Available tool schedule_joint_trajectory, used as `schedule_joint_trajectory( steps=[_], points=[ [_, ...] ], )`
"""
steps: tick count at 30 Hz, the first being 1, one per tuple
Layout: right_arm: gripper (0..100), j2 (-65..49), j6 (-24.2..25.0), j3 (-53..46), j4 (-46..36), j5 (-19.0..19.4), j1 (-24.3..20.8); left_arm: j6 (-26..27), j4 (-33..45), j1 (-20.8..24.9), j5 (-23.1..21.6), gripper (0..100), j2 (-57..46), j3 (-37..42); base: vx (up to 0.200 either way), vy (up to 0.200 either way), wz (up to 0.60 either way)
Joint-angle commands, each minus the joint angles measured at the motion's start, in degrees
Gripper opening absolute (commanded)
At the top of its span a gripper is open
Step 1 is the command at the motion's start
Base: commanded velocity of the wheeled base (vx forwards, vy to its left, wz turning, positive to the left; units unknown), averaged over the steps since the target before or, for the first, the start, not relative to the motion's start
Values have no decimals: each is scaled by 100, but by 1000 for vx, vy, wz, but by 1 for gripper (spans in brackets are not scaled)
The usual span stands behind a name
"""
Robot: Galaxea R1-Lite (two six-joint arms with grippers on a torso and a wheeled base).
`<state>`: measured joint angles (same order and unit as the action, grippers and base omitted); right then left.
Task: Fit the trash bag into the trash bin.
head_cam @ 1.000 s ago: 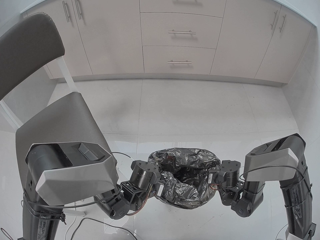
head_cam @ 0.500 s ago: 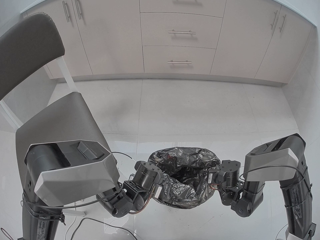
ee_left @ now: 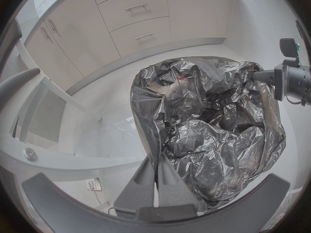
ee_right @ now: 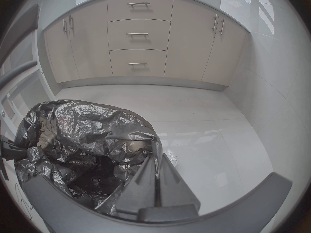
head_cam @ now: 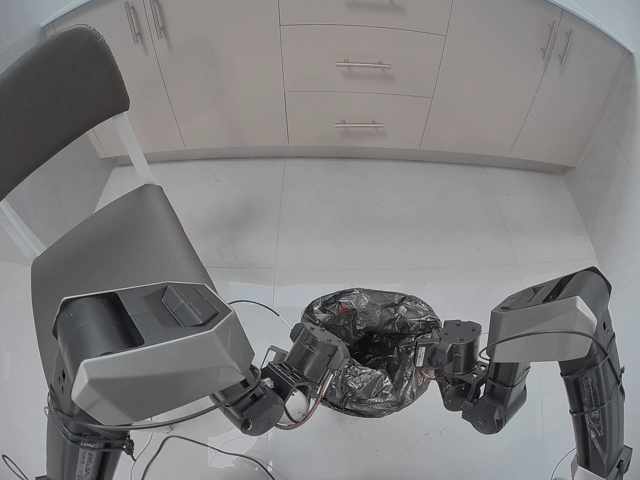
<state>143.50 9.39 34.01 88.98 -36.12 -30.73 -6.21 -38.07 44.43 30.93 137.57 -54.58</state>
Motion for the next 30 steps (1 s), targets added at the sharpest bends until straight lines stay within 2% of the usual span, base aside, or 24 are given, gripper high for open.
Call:
schedule_joint_trajectory(
  steps=[1,7,12,30],
  points=[
    [0,3,2,0,102,0,-3,32,89,21,19,0,-2,-71,0,0,0],
    [0,3,2,9,102,0,-3,58,599,30,221,0,-2,-290,0,0,0],
    [0,29,2,44,102,-9,6,49,1452,21,238,0,-2,-747,0,0,0],
    [0,258,11,71,102,-9,6,-4,1496,13,238,0,297,-941,0,0,0]
  ],
)
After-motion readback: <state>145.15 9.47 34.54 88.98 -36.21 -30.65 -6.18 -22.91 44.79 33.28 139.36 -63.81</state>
